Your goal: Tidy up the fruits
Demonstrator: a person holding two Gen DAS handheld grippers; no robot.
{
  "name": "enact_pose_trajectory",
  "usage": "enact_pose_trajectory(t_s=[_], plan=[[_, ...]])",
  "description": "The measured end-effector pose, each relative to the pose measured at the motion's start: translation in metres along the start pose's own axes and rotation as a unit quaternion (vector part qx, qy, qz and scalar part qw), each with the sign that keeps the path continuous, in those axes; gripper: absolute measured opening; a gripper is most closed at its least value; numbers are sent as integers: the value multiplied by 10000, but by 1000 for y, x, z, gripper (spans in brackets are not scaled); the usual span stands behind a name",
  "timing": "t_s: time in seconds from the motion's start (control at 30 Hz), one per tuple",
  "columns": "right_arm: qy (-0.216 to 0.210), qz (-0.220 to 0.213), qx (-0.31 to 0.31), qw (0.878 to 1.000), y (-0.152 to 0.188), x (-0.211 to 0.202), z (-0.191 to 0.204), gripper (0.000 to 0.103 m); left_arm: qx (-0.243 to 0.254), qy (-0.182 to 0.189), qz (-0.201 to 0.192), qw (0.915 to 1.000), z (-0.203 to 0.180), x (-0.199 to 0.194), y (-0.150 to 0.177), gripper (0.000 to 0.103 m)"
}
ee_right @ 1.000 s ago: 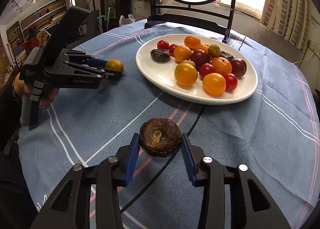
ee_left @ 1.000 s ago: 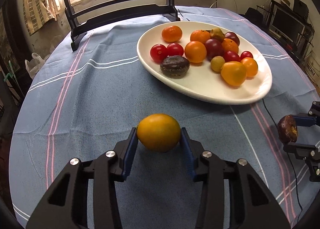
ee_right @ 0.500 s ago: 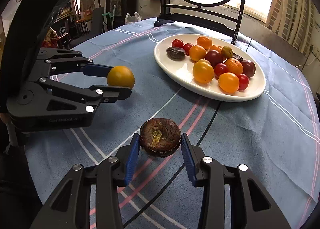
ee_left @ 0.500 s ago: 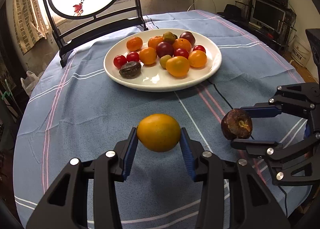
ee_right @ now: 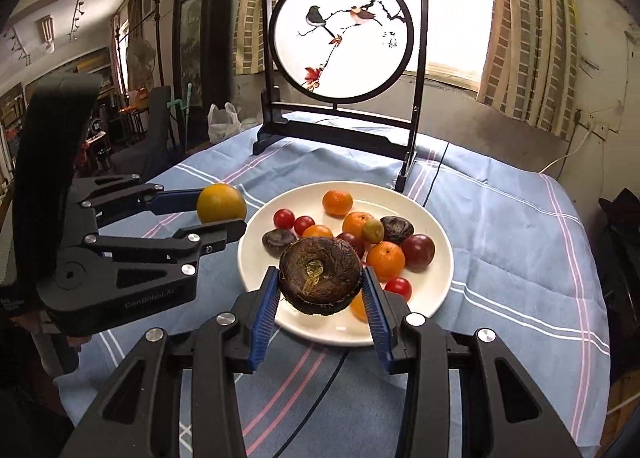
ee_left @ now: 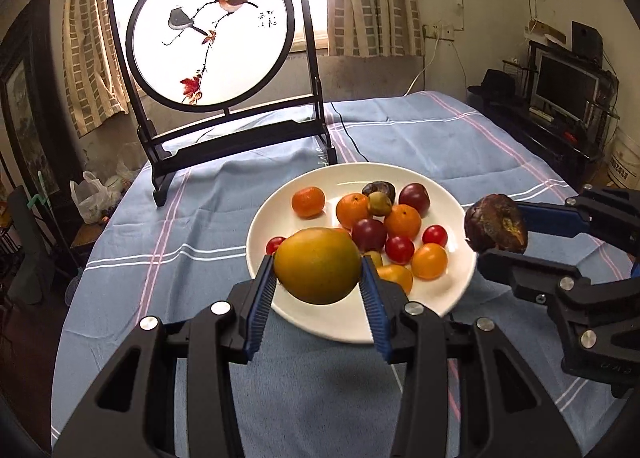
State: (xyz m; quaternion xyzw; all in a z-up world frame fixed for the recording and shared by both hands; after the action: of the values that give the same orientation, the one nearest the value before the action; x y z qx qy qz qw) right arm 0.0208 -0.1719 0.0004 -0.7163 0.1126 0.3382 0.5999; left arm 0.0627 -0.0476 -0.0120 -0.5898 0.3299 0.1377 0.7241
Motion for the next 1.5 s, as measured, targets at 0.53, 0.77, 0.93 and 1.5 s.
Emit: enact_pose_trajectory(t_s=[0.53,0.77,0.93,1.5], plan=[[167,374,157,9990,-30,82,-31,42,-58,-45,292,9995,17,75,-21,42],[150,654,216,9975,-32,121,-36,43,79,59,481,9988,14,101,-18,42],[191,731,201,9969,-36,135,-37,43,114,-7,539,9985,15,112,-18,45],[325,-14,409,9986,-43,74,-38,69,-57,-308,15,9995,21,75,-23,80]])
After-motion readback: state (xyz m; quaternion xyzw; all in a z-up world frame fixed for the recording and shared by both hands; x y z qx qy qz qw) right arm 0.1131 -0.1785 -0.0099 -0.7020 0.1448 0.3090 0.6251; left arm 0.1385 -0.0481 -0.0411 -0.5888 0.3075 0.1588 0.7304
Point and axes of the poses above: each gripper's, at about its wrist camera, not at the fingertips, and x roughly the way its jaws point, z to its left, y to its underside, the point moved 4 cm from there along x, roughly the way its jaws point, and after that the axes turned 3 degrees about y, right-handed, at the moved point
